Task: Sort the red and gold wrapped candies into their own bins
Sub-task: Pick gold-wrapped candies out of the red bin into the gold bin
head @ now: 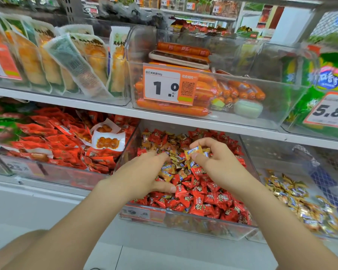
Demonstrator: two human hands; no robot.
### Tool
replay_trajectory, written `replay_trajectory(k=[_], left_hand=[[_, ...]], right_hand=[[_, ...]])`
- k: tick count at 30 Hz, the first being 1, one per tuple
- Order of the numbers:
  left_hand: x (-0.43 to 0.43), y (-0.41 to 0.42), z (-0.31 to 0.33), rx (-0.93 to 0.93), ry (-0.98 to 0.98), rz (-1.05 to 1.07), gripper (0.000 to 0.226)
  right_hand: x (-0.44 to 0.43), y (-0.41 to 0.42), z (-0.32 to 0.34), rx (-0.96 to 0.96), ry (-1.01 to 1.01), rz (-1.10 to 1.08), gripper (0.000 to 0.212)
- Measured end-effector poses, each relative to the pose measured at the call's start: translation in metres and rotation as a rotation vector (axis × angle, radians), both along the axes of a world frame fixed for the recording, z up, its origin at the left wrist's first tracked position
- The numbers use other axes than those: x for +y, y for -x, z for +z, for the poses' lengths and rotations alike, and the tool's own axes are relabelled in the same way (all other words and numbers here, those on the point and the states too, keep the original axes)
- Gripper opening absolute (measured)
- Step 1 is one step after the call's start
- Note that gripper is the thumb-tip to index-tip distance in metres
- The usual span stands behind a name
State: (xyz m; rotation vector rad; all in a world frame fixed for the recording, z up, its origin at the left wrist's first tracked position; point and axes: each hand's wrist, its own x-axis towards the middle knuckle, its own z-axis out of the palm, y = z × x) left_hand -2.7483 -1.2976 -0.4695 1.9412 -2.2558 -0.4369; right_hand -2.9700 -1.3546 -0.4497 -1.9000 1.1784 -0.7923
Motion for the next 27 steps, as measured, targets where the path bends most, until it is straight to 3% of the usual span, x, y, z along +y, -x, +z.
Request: replay_trajectory(k=[5,10,16,21,27], left_hand=[[-0.010,-0.003,-0.005,0.069,-0.001,-0.025,0.070],[-0.016,0.000,-0.009,0.114,0.049,-0.066,0.054],[-0.020,0.002,-0.011,0.183,0.043,-0.078,0.039],[-0.024,-0.003,-0.009,0.202,0.013,-0.097,0.046],[-0.024,-0.007,-0.007,0.197,-0.027,-0.041,0.034]], right_hand=[[0.004,0.001,-0.001,0.013,-0.028,-0.030,0.015],[0.009,-0.002,0.003,-0.216,-0.210,-0.096,0.020],[0.003,-0.006,0.003,-0.378,-0.275,-0.218,0.018],[0.001,-0.004,0.002,-0.309,-0.258,-0.259,0.007],[0.006,-0.004,0.006,-0.183,-0.155,-0.219,0.029]])
